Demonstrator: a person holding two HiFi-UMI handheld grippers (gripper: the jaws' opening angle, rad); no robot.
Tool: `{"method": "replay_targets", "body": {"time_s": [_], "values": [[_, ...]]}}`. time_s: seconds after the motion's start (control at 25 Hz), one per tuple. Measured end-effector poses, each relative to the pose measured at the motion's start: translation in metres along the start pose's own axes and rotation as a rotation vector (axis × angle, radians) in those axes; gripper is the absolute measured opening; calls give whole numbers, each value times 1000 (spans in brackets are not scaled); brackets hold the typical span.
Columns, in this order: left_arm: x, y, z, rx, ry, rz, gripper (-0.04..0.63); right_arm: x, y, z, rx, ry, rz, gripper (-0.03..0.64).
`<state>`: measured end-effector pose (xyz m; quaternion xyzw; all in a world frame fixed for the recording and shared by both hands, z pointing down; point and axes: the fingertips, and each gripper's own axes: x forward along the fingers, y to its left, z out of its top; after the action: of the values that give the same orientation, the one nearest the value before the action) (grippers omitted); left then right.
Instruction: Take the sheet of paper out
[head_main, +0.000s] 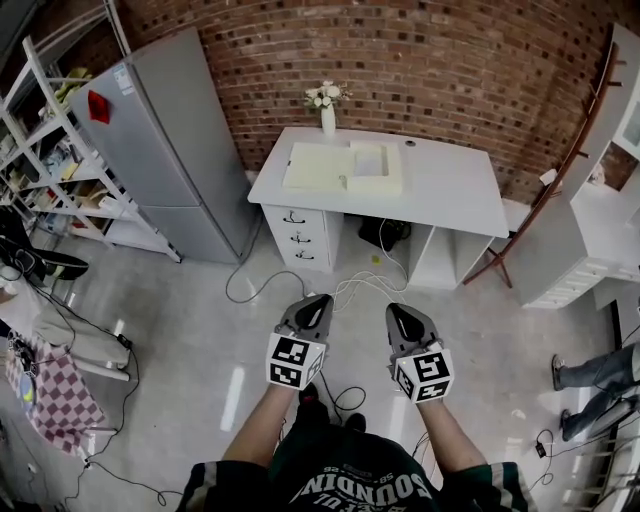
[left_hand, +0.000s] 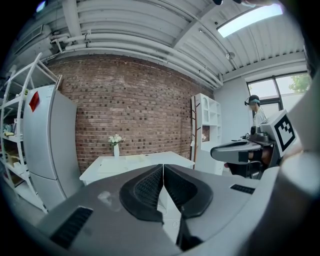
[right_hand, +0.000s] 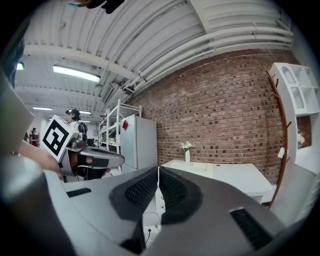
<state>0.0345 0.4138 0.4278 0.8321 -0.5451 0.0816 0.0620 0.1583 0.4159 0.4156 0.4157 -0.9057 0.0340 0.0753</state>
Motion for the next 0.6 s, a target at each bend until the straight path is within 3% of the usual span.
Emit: {"method": "replay_targets", "body": {"time_s": [0.6], "values": [[63,82,8,16,-1,-61,14,98,-13,16,13,1,-59,70]]}}
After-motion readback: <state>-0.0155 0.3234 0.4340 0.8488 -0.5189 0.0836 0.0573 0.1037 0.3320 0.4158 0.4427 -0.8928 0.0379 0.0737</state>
